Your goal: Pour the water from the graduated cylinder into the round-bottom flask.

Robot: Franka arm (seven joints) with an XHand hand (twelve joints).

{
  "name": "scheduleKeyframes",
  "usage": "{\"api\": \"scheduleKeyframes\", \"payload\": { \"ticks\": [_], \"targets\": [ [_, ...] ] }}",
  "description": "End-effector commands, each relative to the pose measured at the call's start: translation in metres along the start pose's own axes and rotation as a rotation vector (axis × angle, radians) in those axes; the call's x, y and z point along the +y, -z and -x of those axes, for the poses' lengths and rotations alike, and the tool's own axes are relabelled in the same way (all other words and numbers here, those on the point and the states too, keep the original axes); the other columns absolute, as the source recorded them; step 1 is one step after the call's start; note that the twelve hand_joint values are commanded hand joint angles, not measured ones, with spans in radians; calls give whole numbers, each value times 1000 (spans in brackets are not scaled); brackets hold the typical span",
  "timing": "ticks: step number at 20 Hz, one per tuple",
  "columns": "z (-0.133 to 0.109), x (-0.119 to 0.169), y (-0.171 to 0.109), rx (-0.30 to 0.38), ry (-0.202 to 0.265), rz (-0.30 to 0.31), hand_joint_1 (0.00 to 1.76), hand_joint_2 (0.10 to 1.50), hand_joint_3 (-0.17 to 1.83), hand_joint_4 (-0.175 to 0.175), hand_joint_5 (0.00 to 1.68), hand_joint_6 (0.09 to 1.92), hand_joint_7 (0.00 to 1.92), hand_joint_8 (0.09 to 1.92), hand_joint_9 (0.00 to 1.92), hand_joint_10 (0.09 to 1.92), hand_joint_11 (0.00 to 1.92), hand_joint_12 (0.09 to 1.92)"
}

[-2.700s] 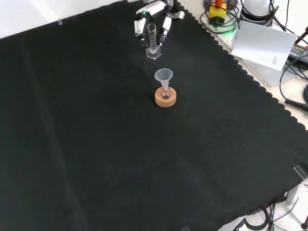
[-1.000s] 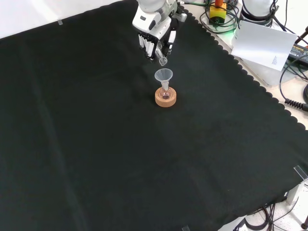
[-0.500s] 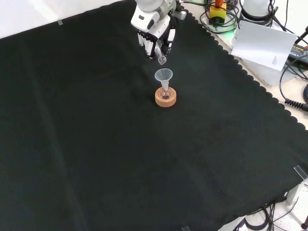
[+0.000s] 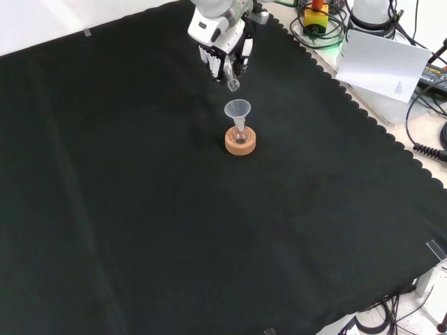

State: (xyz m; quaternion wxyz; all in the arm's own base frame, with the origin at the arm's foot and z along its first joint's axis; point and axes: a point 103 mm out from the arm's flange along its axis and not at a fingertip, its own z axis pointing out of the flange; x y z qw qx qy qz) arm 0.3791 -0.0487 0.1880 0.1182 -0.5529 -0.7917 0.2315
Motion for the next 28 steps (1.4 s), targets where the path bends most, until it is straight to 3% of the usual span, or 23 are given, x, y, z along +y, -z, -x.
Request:
{"api": "scheduleKeyframes", "payload": {
  "ticks": [1, 19, 27, 28],
  "targets": [
    [-19, 1, 8, -64, 50, -48, 1281, 1052, -1, -175, 1101, 795, 1138, 779, 1505, 87, 1184, 830],
    [-8, 0, 10, -83, 57, -69, 1281, 1051, -1, -175, 1102, 793, 1139, 777, 1508, 87, 1186, 825],
    [-12, 2, 10, -96, 54, -90, 1281, 1051, -1, -175, 1102, 793, 1140, 776, 1509, 87, 1188, 823],
    [-22, 4, 12, -108, 46, -94, 1281, 1051, -1, -175, 1102, 793, 1140, 776, 1509, 87, 1188, 823]
  ]
}}
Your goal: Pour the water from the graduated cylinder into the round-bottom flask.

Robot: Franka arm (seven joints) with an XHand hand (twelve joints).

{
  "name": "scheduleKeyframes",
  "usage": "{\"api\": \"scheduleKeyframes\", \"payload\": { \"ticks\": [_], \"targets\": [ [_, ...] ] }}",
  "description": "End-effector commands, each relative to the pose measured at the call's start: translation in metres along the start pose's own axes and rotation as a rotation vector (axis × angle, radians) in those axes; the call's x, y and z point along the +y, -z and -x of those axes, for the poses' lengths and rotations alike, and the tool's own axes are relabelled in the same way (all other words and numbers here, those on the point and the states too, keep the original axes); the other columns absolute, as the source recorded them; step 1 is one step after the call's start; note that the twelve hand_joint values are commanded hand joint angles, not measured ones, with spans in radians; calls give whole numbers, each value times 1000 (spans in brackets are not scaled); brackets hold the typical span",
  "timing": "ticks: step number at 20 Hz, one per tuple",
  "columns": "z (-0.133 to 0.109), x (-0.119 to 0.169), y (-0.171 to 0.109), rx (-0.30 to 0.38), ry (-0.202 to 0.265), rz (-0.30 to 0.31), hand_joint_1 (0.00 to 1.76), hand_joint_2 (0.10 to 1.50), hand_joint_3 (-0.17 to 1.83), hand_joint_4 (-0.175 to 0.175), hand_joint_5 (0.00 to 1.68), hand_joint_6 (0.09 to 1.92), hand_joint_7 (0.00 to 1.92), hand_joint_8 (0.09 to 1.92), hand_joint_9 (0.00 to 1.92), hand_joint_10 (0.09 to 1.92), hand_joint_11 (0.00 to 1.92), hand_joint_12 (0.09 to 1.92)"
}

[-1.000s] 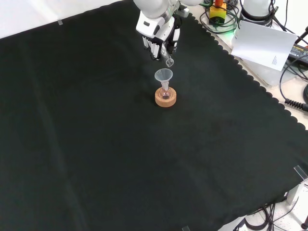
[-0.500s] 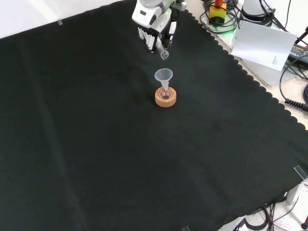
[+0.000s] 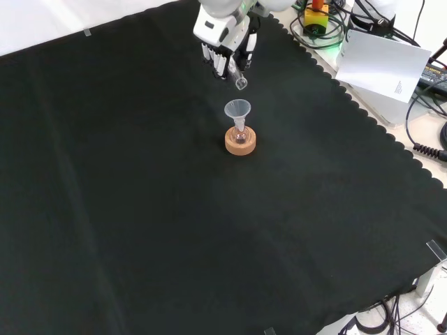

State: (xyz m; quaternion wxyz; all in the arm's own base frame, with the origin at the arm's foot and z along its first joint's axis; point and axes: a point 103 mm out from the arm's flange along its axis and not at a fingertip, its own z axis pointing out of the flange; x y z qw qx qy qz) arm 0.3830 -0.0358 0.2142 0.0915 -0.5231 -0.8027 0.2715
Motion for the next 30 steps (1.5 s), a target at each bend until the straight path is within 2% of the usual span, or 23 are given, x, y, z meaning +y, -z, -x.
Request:
{"api": "scheduleKeyframes", "payload": {
  "ticks": [1, 10, 16, 23, 25, 30],
  "targets": [
    [-18, 12, -13, -8, 11, -58, 1281, 1051, -1, -175, 1103, 793, 1140, 776, 1509, 87, 1189, 823],
    [-20, 13, -9, -18, 10, -58, 1281, 1051, 0, -175, 1103, 792, 1140, 776, 1510, 87, 1190, 822],
    [-5, 12, -9, -23, 8, -74, 1281, 1051, 0, -175, 1103, 792, 1140, 776, 1511, 87, 1192, 821],
    [-7, 12, -2, -62, -2, -93, 1281, 1051, 0, -175, 1103, 792, 1140, 775, 1512, 87, 1191, 819],
    [-19, 15, 2, -91, -4, -102, 1281, 1051, 0, -175, 1103, 792, 1140, 775, 1512, 87, 1190, 818],
    [-11, 15, 0, -76, -1, -111, 1281, 1051, 0, -175, 1103, 792, 1140, 775, 1513, 87, 1189, 817]
  ]
}}
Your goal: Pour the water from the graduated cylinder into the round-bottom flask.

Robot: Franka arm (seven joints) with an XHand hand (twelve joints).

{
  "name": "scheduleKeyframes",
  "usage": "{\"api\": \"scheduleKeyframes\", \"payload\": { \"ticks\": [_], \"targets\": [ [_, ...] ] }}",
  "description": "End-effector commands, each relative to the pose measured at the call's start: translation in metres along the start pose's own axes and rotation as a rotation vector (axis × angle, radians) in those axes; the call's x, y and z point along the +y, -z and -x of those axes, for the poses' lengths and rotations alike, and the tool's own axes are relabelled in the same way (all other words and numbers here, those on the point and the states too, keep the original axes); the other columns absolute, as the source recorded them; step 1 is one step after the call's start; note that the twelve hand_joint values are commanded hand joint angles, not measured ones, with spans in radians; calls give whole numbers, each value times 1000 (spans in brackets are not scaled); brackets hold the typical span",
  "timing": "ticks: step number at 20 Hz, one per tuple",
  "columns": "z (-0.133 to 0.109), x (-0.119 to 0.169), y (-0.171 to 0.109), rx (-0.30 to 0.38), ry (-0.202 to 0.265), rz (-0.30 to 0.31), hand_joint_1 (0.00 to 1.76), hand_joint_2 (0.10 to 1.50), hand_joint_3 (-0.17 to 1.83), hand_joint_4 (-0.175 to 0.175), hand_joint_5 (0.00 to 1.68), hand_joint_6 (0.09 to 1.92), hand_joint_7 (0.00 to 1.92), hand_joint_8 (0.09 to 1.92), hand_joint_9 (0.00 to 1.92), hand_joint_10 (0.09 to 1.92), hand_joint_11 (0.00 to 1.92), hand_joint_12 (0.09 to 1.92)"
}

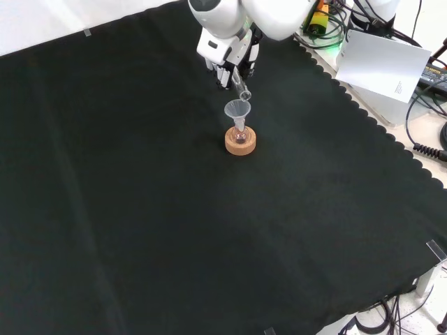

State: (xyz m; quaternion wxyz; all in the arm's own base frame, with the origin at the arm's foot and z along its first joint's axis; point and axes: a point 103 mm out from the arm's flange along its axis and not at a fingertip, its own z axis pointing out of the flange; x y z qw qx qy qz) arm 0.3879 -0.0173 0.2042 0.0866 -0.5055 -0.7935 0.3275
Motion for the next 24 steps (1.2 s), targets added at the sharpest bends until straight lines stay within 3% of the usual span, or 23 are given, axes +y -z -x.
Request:
{"api": "scheduleKeyframes", "payload": {
  "ticks": [1, 9, 13, 18, 24],
  "targets": [
    [5, 0, -1, -2, -9, -21, 1281, 1051, 0, -175, 1103, 792, 1140, 775, 1513, 87, 1189, 817],
    [-7, 2, 9, -32, -35, -40, 1281, 1051, 0, -175, 1103, 792, 1140, 775, 1515, 87, 1189, 816],
    [-1, 3, 8, -24, -44, -62, 1281, 1051, 0, -175, 1103, 792, 1140, 775, 1515, 87, 1189, 815],
    [4, 2, 8, -34, -40, -57, 1281, 1051, 0, -175, 1103, 792, 1140, 775, 1516, 87, 1189, 815],
    [-8, 4, 14, -44, -36, -56, 1281, 1051, 0, -175, 1103, 792, 1140, 775, 1517, 87, 1190, 814]
  ]
}}
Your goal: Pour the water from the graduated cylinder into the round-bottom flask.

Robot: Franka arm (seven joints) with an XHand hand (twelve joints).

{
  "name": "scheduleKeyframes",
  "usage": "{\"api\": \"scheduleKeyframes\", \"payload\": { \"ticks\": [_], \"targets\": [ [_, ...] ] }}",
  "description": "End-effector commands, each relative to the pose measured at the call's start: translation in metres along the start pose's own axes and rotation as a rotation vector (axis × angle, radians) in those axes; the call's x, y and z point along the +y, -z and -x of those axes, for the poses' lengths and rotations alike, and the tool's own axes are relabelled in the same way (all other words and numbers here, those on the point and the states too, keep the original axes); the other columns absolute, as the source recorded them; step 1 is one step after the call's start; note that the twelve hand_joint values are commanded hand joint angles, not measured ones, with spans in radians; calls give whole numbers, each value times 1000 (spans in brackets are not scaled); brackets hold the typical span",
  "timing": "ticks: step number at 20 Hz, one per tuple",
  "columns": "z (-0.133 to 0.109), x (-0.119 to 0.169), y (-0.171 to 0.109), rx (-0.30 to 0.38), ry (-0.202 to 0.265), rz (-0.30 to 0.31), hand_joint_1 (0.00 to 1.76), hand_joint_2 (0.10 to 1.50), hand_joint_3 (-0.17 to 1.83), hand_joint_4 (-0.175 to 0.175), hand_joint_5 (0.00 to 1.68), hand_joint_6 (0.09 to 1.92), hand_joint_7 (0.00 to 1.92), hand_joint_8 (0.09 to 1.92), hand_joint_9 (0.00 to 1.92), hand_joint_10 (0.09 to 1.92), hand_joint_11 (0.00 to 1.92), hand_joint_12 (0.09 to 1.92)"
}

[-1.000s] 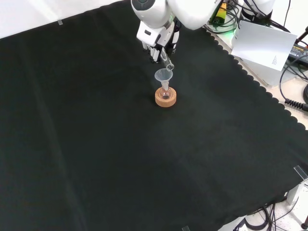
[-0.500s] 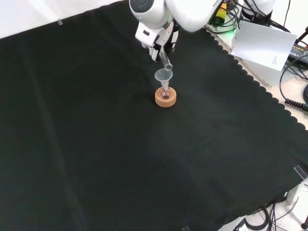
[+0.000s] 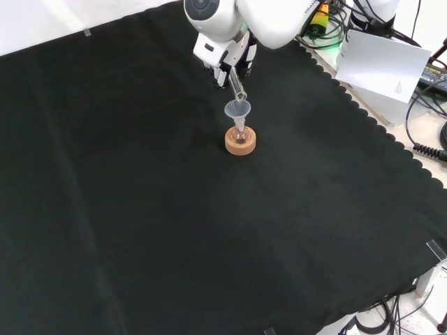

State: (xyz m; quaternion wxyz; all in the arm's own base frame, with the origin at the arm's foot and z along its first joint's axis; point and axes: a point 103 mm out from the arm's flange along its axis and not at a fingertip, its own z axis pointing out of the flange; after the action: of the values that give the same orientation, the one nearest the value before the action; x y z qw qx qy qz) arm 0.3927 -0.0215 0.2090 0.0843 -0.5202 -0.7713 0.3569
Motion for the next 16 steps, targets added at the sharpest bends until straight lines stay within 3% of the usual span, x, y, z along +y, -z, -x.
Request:
{"api": "scheduleKeyframes", "payload": {
  "ticks": [1, 7, 10, 16],
  "targets": [
    [-15, 3, 11, -27, 10, -1, 1281, 1051, 0, -175, 1103, 792, 1140, 775, 1517, 87, 1190, 814],
    [-8, 4, 9, -31, 23, -6, 1281, 1051, 0, -175, 1103, 792, 1140, 775, 1518, 87, 1190, 814],
    [-13, 3, 12, -41, -3, -13, 1281, 1051, 0, -175, 1103, 792, 1140, 775, 1518, 87, 1190, 813],
    [-10, 3, 11, -27, 1, -18, 1281, 1051, 0, -175, 1103, 792, 1140, 776, 1519, 87, 1191, 813]
  ]
}}
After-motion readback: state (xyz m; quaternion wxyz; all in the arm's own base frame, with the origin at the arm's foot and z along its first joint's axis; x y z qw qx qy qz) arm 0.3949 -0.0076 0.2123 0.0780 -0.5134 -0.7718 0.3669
